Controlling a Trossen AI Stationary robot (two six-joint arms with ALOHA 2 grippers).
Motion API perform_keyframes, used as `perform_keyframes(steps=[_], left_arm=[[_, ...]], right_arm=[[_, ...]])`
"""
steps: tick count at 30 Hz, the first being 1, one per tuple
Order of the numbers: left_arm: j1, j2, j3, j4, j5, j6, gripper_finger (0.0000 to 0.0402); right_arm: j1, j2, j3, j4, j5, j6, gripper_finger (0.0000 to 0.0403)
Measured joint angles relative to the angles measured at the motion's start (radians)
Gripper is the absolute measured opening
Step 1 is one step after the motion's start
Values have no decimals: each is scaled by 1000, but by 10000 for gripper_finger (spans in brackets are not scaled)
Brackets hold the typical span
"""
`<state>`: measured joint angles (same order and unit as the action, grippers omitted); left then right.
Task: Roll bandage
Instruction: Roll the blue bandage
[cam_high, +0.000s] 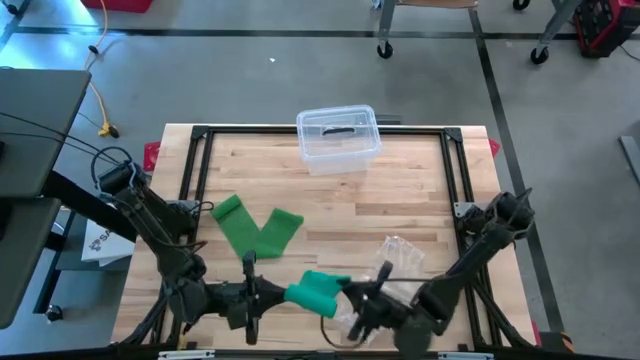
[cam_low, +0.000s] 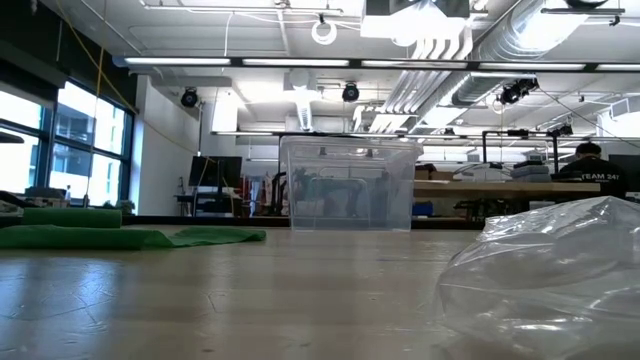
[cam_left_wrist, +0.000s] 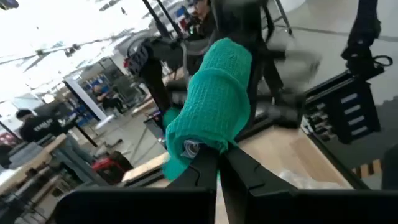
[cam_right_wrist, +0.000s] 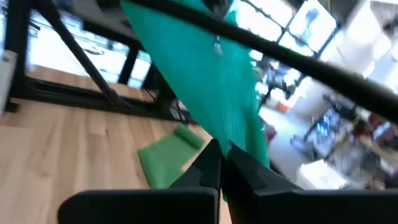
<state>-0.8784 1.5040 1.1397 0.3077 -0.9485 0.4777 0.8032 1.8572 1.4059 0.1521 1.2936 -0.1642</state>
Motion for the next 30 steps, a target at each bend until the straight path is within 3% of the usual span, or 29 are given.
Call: perform_keyframes(steps=[3,9,13,20,24,30], left_arm=[[9,2,0,-16,-32,-6,0],[41,7,0,-16,-54,-7,0],[46,8,0,-23,-62,-14,0],[47,8,0,-73,-86,-32,0],[47,8,0,-81,-81,-32,0],[62,9,0,-94,-31,-50,0]], right_arm=[[18,-1,0,109,-37,-151,0],[18,-1,0,-20,-175,40,10],[31,-4,0,-92,-175,165,55],[130,-75,0,-76,-85,198,143],[132,-82,0,33,-89,128,161],[69,-81,0,47,-162,63,165]])
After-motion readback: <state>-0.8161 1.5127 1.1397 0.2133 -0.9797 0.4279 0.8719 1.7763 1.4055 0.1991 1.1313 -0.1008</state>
